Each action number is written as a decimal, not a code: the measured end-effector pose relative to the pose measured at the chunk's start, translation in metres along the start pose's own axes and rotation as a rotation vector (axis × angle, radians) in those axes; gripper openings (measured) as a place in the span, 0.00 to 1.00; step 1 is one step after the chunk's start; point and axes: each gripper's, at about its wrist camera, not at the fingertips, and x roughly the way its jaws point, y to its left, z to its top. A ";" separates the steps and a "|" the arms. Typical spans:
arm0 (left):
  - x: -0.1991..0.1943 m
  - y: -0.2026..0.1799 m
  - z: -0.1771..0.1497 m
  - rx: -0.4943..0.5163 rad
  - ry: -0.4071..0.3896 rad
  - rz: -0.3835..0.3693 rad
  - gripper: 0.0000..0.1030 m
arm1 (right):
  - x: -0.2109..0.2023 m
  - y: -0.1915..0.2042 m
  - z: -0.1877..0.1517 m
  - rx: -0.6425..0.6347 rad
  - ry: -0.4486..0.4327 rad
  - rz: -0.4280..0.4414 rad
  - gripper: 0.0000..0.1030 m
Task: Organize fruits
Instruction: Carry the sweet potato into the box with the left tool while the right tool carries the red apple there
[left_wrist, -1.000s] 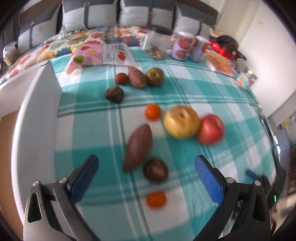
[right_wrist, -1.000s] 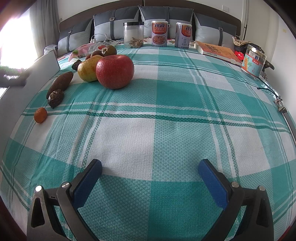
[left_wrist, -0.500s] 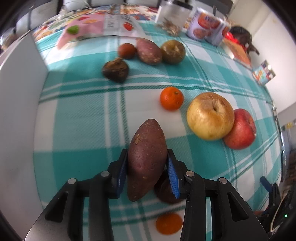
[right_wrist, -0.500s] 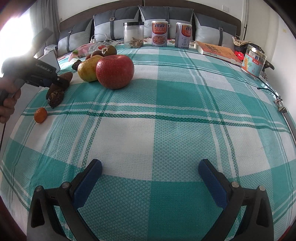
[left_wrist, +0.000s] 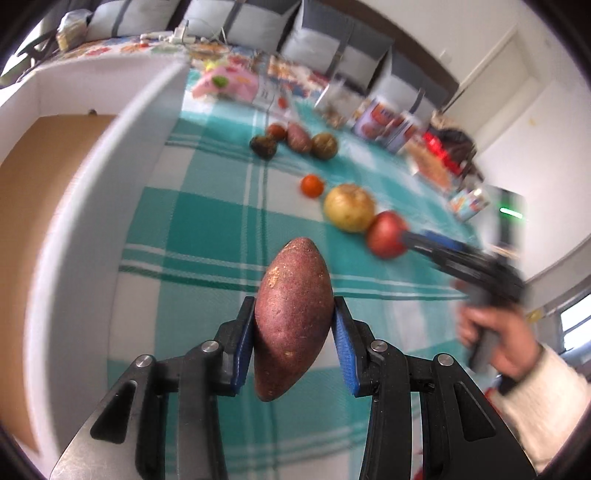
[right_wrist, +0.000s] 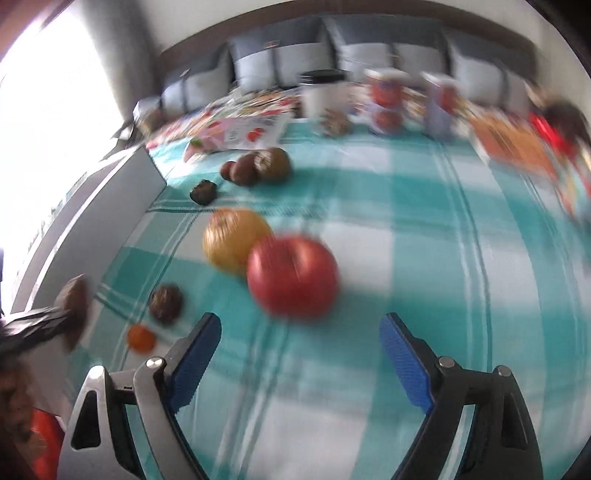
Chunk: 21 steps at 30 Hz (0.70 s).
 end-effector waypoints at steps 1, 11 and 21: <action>-0.012 -0.001 0.000 -0.005 -0.015 -0.011 0.39 | 0.014 0.000 0.010 0.004 0.034 0.005 0.85; -0.140 0.042 0.006 -0.111 -0.177 0.008 0.39 | 0.002 -0.012 0.008 0.153 0.107 0.088 0.67; -0.136 0.142 -0.004 -0.274 -0.150 0.300 0.39 | -0.068 0.219 0.038 -0.146 0.067 0.525 0.67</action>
